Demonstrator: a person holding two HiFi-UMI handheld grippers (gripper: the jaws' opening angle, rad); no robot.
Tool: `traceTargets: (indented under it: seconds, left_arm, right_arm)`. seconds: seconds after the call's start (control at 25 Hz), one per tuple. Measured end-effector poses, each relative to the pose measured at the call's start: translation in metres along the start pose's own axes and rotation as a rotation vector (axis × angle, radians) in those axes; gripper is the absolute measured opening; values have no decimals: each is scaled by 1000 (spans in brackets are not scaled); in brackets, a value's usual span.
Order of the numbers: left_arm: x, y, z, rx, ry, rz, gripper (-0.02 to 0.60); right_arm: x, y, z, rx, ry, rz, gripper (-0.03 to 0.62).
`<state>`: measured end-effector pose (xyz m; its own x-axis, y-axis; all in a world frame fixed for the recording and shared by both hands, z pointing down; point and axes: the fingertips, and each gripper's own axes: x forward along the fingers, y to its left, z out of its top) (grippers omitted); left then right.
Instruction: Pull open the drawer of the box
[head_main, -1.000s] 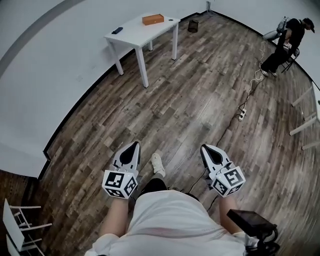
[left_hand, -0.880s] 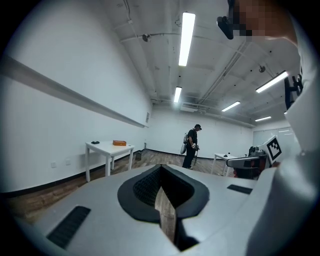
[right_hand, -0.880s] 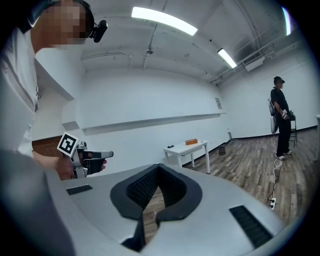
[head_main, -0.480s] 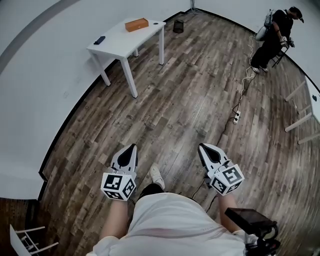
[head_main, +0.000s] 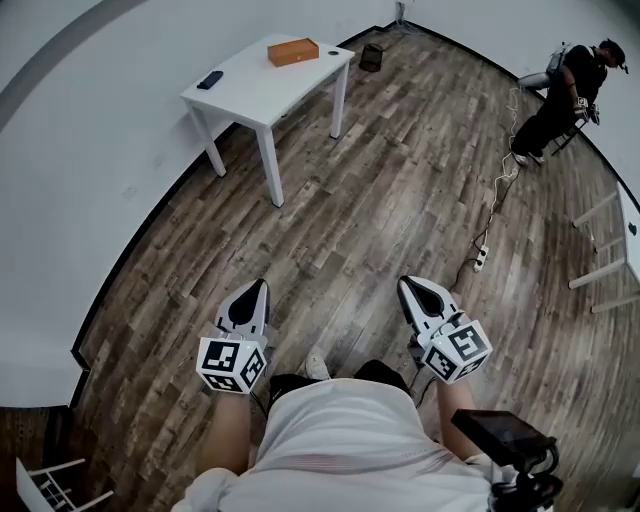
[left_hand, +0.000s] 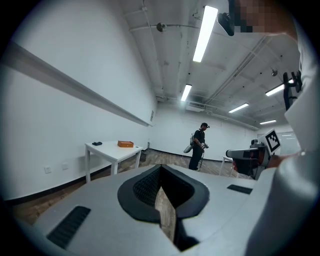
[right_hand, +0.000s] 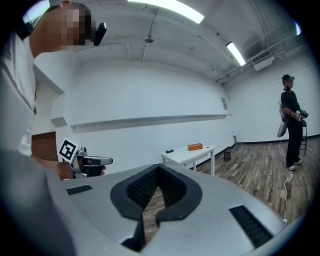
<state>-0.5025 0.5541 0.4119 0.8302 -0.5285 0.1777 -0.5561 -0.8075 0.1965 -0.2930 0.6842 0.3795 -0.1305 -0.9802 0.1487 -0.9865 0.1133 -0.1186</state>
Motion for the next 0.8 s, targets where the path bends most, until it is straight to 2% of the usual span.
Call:
traceTargets:
  seconds: [0.48, 0.8]
  left_arm:
    - [69, 41, -8, 1, 41, -5, 11]
    - [162, 64, 24, 22, 45, -1, 11]
  right_arm:
    - [89, -37, -5, 18, 8, 24, -2]
    - [159, -104, 20, 29, -11, 53, -2]
